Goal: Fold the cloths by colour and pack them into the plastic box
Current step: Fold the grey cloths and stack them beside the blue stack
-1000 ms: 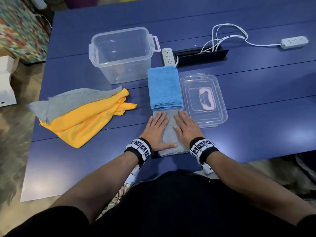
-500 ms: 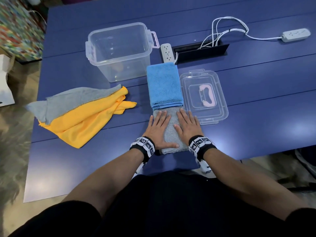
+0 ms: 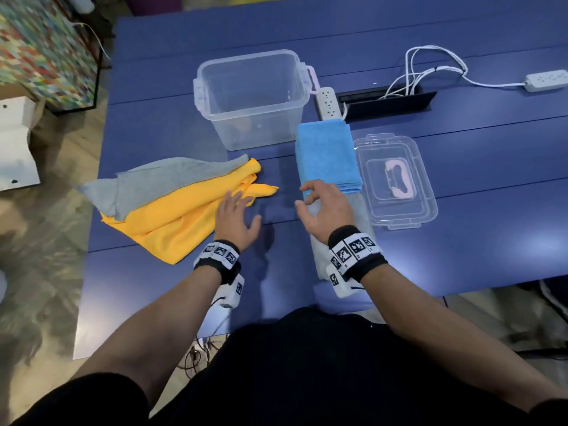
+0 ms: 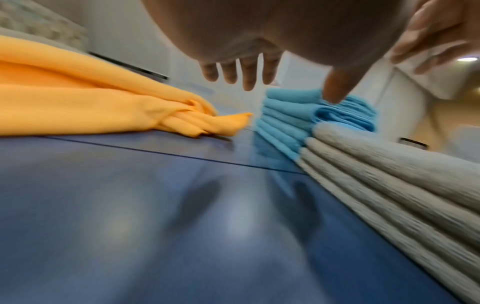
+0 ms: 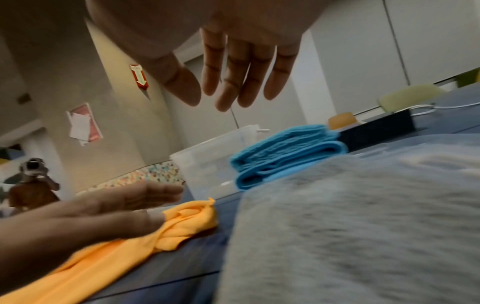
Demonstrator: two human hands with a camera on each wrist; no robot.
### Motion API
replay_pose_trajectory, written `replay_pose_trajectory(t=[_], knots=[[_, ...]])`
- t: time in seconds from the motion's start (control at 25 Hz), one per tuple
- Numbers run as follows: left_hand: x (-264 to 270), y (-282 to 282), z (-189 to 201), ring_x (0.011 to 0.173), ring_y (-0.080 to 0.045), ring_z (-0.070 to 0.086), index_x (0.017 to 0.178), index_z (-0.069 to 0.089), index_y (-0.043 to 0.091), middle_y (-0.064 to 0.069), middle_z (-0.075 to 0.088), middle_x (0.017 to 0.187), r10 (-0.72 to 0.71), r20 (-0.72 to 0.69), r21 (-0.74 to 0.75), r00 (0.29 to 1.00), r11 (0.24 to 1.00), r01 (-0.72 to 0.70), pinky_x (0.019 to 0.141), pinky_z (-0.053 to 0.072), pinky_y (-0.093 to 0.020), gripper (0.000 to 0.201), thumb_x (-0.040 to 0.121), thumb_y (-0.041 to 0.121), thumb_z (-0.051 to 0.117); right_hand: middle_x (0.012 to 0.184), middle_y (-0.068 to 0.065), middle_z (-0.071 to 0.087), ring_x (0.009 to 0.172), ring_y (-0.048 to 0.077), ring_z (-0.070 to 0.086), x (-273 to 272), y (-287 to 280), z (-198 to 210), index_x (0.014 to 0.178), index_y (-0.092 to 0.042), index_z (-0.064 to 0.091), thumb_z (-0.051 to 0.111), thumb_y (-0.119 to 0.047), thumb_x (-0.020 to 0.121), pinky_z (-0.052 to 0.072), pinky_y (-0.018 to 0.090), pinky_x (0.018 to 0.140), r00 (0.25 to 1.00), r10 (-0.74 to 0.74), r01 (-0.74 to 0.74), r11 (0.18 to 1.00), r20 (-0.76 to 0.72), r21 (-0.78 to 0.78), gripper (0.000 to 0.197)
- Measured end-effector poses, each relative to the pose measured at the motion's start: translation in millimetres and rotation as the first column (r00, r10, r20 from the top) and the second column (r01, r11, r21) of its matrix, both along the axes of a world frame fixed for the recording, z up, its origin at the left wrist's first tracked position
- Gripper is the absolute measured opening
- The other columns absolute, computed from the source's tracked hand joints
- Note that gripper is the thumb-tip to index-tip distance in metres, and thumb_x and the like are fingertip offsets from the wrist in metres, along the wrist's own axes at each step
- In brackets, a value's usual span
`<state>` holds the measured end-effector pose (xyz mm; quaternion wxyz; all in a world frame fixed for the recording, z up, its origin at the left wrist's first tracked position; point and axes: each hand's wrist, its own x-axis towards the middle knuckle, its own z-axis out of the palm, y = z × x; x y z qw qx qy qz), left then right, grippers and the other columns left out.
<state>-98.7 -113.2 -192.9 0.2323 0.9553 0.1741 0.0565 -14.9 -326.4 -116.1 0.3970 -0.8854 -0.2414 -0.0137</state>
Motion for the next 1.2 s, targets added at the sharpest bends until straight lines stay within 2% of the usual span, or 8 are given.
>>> replay_pose_trajectory(t=[0.2,0.4,0.6,0.72,0.8,1.0,1.08,1.2], knots=[[-30.4,101.3,10.1,0.133,-0.036,0.035,0.126,0.057,0.014,-0.014,0.05,0.135,0.381,-0.058,0.017,0.923,0.925,-0.38,0.103,0.034,-0.051,0.04,0.088,0.026,0.056,0.093,-0.007,0.062,0.103,0.015,0.053,-35.3,79.0,-21.6,0.116,-0.026,0.057,0.061,-0.036,0.087,0.048,0.034,0.084,0.94,0.213,-0.282,0.924,-0.265,-0.257,0.031],[-43.5,178.0,17.2,0.124,-0.037,0.041,0.123,0.057,0.014,-0.013,0.05,0.133,0.526,-0.072,0.017,0.847,0.85,-0.526,0.1,0.037,-0.049,0.036,0.089,0.025,0.058,0.127,0.002,0.049,0.123,0.022,0.042,-31.6,148.5,-45.4,0.13,-0.026,0.049,0.062,-0.036,0.087,0.045,0.038,0.09,0.9,0.278,-0.423,0.743,-0.336,-0.519,0.046],[-46.3,230.3,24.1,0.138,-0.036,0.031,0.148,0.028,0.014,-0.012,0.031,0.152,0.697,-0.221,-0.14,0.682,0.669,-0.73,0.108,0.033,-0.052,0.083,0.081,0.038,0.071,0.156,0.012,0.018,0.144,0.033,0.014,-20.1,216.1,-53.8,0.141,-0.027,0.04,0.063,-0.033,0.086,0.029,0.046,0.109,0.895,0.365,-0.433,0.569,-0.257,-0.699,0.06],[-43.5,245.2,19.7,0.133,-0.031,0.043,0.152,0.019,0.013,-0.009,0.049,0.141,0.624,-0.338,-0.375,0.704,0.597,-0.709,0.105,0.039,-0.044,0.1,0.078,0.045,0.077,0.161,0.011,-0.002,0.147,0.034,0.0,-26.8,238.2,-66.4,0.148,-0.031,0.031,0.059,-0.043,0.088,0.026,0.049,0.112,0.862,0.326,-0.501,0.44,-0.388,-0.745,0.067],[-38.0,244.7,14.7,0.128,-0.029,0.049,0.15,0.024,0.011,-0.005,0.058,0.124,0.578,-0.368,-0.387,0.728,0.617,-0.685,0.103,0.04,-0.041,0.095,0.079,0.049,0.074,0.16,0.012,-0.004,0.147,0.035,-0.002,-32.6,242.4,-71.6,0.148,-0.032,0.03,0.057,-0.048,0.089,0.026,0.051,0.112,0.875,0.297,-0.48,0.421,-0.383,-0.77,0.067],[-32.8,255.9,7.3,0.132,-0.036,0.039,0.139,0.04,0.01,-0.015,0.041,0.142,0.713,-0.416,-0.202,0.565,0.533,-0.821,0.103,0.037,-0.05,0.086,0.076,0.062,0.066,0.156,0.014,0.017,0.141,0.035,0.016,-36.8,245.4,-74.8,0.138,-0.029,0.045,0.057,-0.044,0.09,0.034,0.047,0.107,0.908,0.271,-0.419,0.553,-0.32,-0.721,0.051],[-28.8,259.8,4.5,0.116,-0.036,0.056,0.124,0.05,0.013,-0.013,0.057,0.124,0.663,-0.379,-0.294,0.645,0.575,-0.764,0.094,0.047,-0.045,0.066,0.075,0.051,0.071,0.153,0.014,0.023,0.137,0.034,0.023,-37.0,244.4,-76.2,0.135,-0.027,0.045,0.06,-0.041,0.088,0.037,0.045,0.103,0.906,0.289,-0.423,0.572,-0.31,-0.703,0.051],[-13.0,243.4,17.7,0.095,-0.033,0.064,0.114,0.057,0.019,-0.007,0.071,0.099,0.589,-0.083,-0.224,0.804,0.775,-0.591,0.093,0.045,-0.042,0.041,0.081,0.042,0.066,0.154,0.016,0.015,0.138,0.036,0.019,-39.9,246.2,-78.2,0.142,-0.025,0.038,0.061,-0.045,0.087,0.031,0.048,0.105,0.903,0.3,-0.421,0.467,-0.309,-0.777,0.063]])
